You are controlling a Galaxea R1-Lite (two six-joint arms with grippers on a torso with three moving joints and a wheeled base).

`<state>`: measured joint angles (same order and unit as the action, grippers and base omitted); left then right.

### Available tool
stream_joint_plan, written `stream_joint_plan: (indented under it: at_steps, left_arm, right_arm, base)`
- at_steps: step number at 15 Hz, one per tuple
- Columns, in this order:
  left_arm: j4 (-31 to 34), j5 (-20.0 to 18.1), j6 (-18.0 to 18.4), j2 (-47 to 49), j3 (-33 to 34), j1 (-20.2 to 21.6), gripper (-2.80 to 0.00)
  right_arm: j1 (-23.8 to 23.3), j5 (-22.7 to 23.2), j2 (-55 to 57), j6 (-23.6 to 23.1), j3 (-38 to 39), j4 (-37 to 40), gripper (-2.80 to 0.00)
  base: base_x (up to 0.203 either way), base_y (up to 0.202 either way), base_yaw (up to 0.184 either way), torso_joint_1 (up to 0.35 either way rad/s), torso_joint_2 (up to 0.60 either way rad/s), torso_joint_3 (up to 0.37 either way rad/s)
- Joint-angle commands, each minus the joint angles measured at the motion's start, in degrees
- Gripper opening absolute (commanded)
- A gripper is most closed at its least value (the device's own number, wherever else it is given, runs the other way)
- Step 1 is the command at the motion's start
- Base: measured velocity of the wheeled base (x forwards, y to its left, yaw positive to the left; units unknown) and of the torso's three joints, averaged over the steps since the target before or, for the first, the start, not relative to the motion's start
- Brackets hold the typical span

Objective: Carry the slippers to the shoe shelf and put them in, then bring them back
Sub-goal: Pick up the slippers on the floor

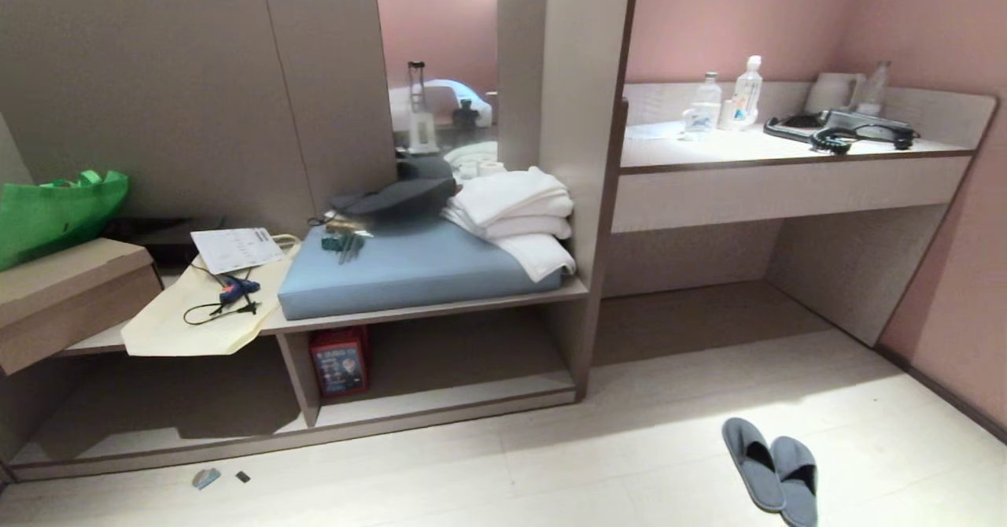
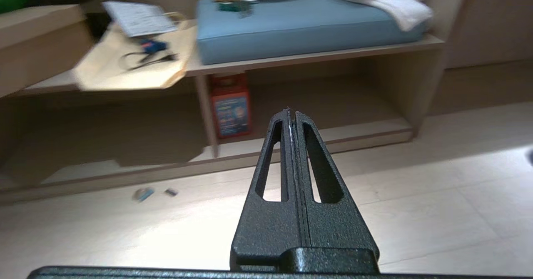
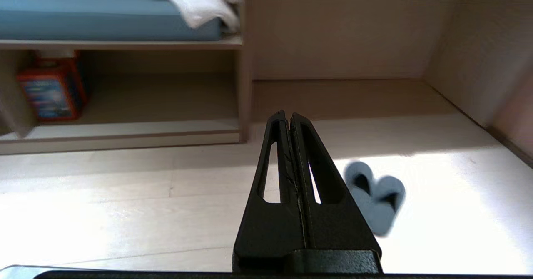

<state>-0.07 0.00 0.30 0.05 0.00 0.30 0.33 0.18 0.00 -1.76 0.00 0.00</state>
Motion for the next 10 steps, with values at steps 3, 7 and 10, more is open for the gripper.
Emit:
stream_joint_plan:
  at_steps: [3,7,10]
  left_arm:
    - [0.0,0.0,0.0,0.0,0.0,0.0,-2.8]
    - [0.0,0.0,0.0,0.0,0.0,0.0,-2.8]
    - [0.0,0.0,0.0,0.0,0.0,0.0,-2.8]
  right_arm:
    - [0.0,0.0,0.0,0.0,0.0,0.0,-2.8]
    - [0.0,0.0,0.0,0.0,0.0,0.0,-2.8]
    - [0.0,0.0,0.0,0.0,0.0,0.0,-2.8]
  base:
    - [-0.003,0.007,-0.165,0.005,0.0,0.0]
    - [0.001,0.01,-0.175,0.003,0.0,0.002]
    - [0.001,0.008,-0.178,0.003,0.0,0.001]
